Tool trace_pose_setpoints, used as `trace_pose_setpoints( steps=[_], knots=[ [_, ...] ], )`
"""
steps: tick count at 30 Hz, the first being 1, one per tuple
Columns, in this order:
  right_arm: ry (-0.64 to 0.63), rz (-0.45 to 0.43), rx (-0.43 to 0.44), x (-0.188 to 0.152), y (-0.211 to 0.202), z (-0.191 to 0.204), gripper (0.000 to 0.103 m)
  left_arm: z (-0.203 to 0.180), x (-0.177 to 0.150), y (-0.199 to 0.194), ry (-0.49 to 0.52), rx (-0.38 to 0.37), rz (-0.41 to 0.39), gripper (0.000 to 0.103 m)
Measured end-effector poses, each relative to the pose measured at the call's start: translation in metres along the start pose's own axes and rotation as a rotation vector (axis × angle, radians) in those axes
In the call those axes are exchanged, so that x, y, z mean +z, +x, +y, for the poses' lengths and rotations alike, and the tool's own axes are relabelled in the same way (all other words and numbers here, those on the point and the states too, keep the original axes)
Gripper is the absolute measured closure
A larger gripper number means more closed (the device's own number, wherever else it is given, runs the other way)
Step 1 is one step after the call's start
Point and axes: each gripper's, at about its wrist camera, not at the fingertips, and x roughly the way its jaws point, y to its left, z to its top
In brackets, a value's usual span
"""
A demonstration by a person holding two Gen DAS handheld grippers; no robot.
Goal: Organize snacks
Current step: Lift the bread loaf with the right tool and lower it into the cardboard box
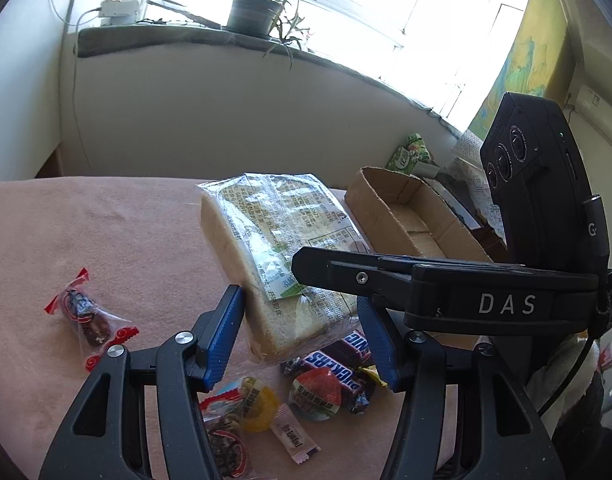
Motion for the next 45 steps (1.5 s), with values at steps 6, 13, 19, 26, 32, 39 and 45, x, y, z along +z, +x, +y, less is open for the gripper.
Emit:
trace_pose_setpoints(
  steps=[6,13,19,26,32,39,45],
  knots=[
    [0.016,-0.048,-0.042,-0.002,-0.040,-0.019,0.045,-0.037,0.005,0.008,0.041,-0.042,-0.009,0.045],
    [0.052,-0.091,-0.102,-0.013,-0.079,-0.047,0.045,-0.082,0.005,0.026,0.088,-0.093,0.002,0.045],
    [0.080,-0.119,-0.154,-0.018,-0.108,-0.075,0.045,-0.112,0.012,0.044,0.119,-0.139,0.017,0.045],
    [0.127,-0.138,-0.205,-0.022,-0.134,-0.111,0.045,-0.142,0.019,0.072,0.158,-0.180,0.046,0.045],
    [0.180,-0.138,-0.231,-0.029,-0.145,-0.147,0.045,-0.164,0.017,0.096,0.170,-0.198,0.085,0.045],
    [0.226,-0.130,-0.250,-0.036,-0.150,-0.180,0.045,-0.182,0.012,0.116,0.180,-0.206,0.127,0.045],
    [0.239,-0.126,-0.275,-0.038,-0.150,-0.192,0.045,-0.188,0.009,0.121,0.194,-0.204,0.153,0.045]
  ],
)
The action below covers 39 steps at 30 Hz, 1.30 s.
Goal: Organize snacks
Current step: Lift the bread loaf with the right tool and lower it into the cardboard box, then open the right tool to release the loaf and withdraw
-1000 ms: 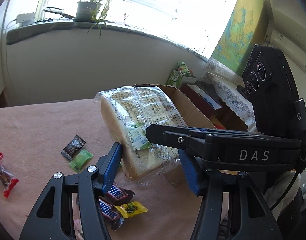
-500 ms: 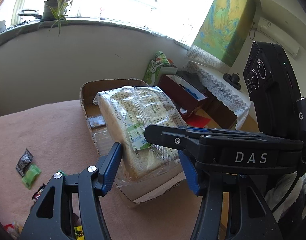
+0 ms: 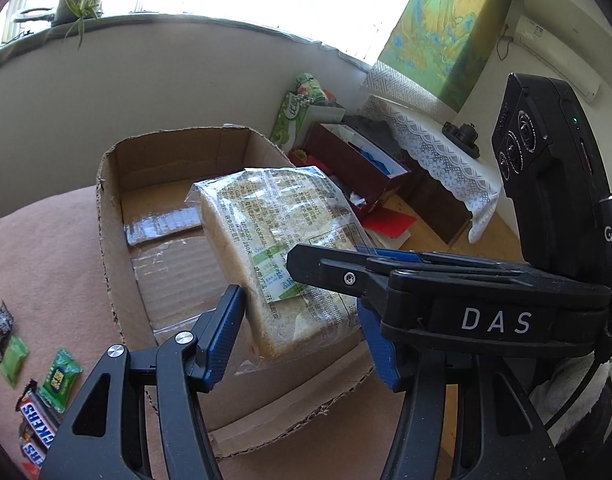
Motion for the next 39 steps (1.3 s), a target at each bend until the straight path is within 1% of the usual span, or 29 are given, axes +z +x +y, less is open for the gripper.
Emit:
trace_pose_setpoints(
  steps=[4,11,20,27,29,31,33,34,35,39],
  knots=[
    [0.002,-0.018,-0.032,0.002,-0.002,-0.002,0.045,-0.003,-0.001,0.004,0.019,0.019,0.020,0.045],
    [-0.007,-0.039,-0.064,0.005,-0.007,0.002,0.045,0.000,-0.004,-0.003,0.018,0.027,0.021,0.046],
    [-0.024,-0.057,-0.084,0.000,-0.015,0.015,0.045,0.003,-0.008,-0.021,0.016,0.035,-0.004,0.046],
    [-0.061,-0.085,-0.102,-0.007,-0.027,0.037,0.045,0.009,-0.019,-0.052,0.018,0.032,-0.039,0.044],
    [-0.076,-0.091,-0.106,-0.009,-0.028,0.045,0.045,0.010,-0.024,-0.063,0.025,0.037,-0.056,0.042],
    [-0.091,-0.096,-0.109,-0.011,-0.029,0.054,0.045,0.012,-0.028,-0.074,0.027,0.042,-0.070,0.041],
    [-0.107,-0.100,-0.108,-0.014,-0.031,0.063,0.039,0.017,-0.033,-0.084,0.018,0.045,-0.082,0.039],
    [-0.115,-0.106,-0.104,-0.016,-0.032,0.068,0.032,0.021,-0.036,-0.091,0.011,0.050,-0.090,0.039],
    [-0.126,-0.111,-0.100,-0.018,-0.032,0.073,0.030,0.026,-0.039,-0.098,0.008,0.056,-0.096,0.039],
    [-0.184,-0.111,-0.098,-0.026,-0.030,0.098,0.030,0.049,-0.055,-0.126,-0.016,0.101,-0.125,0.038]
  ],
)
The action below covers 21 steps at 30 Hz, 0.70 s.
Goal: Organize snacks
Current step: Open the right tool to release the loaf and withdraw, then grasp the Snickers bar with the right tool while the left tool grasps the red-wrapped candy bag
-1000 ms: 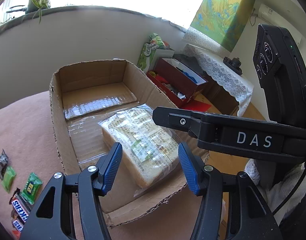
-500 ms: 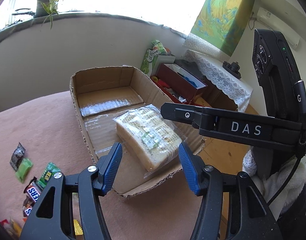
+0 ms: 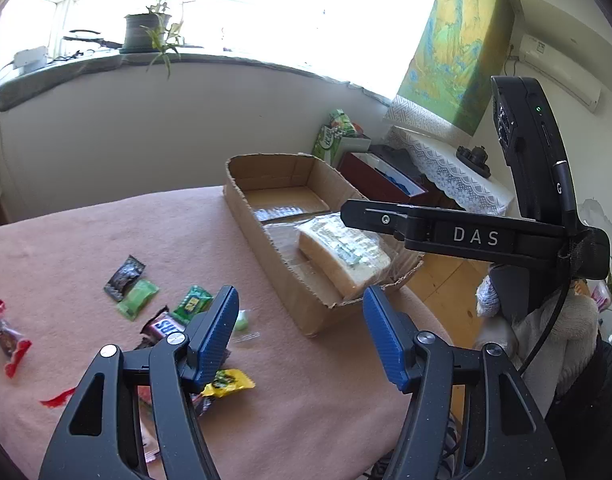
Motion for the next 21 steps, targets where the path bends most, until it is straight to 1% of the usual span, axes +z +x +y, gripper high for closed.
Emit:
trace_pose_setpoints(
  steps=[3,7,10,12,17,21],
  knots=[
    [-0.044,0.005,0.023,-0.004,0.001,0.021,0.030,0.023,-0.010,-0.021,-0.029,0.048,-0.015,0.038],
    [-0.108,0.014,0.047,-0.011,0.006,0.049,0.030,0.058,-0.028,-0.047,-0.083,0.133,-0.028,0.038],
    [-0.146,0.040,0.086,-0.017,0.016,0.067,0.030,0.084,-0.042,-0.063,-0.131,0.193,-0.028,0.038],
    [-0.162,0.063,0.110,-0.020,0.024,0.077,0.030,0.098,-0.052,-0.070,-0.163,0.218,-0.015,0.038],
    [-0.182,0.138,0.168,-0.023,0.049,0.098,0.030,0.123,-0.076,-0.079,-0.231,0.242,0.017,0.038],
    [-0.193,0.187,0.179,-0.025,0.070,0.108,0.030,0.132,-0.090,-0.077,-0.258,0.234,0.047,0.038]
  ],
)
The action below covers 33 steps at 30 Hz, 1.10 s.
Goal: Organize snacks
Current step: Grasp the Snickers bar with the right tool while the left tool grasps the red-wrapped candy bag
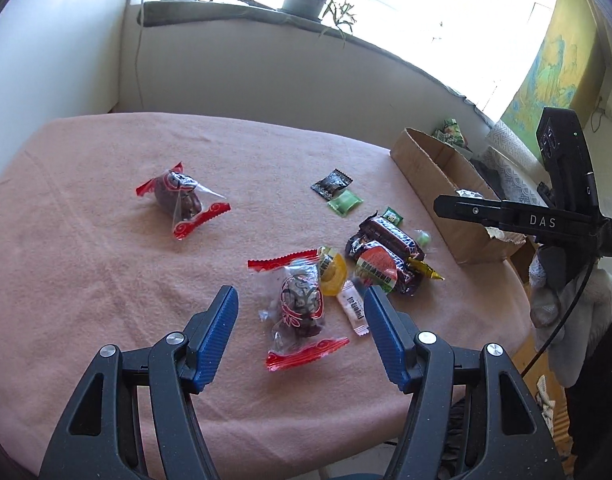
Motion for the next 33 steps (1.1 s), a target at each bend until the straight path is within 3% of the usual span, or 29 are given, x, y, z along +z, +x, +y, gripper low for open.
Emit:
trace_pose_setpoints(
  steps=[9,19,33],
  knots=[
    [0.031,0.098,0.037,0.002,0.034,-0.002,0.030,0.009,-0.006,0.019,-0.046,-0.028,0.051,0.038],
    [0.017,0.165,0.034,0.003,0.063,-0.001,0.052,0.013,-0.006,0.029,-0.066,-0.032,0.062,0.040],
    [-0.011,0.199,0.040,0.003,0.077,0.007,0.065,0.016,-0.009,0.034,-0.061,-0.039,0.070,0.062]
  ],
)
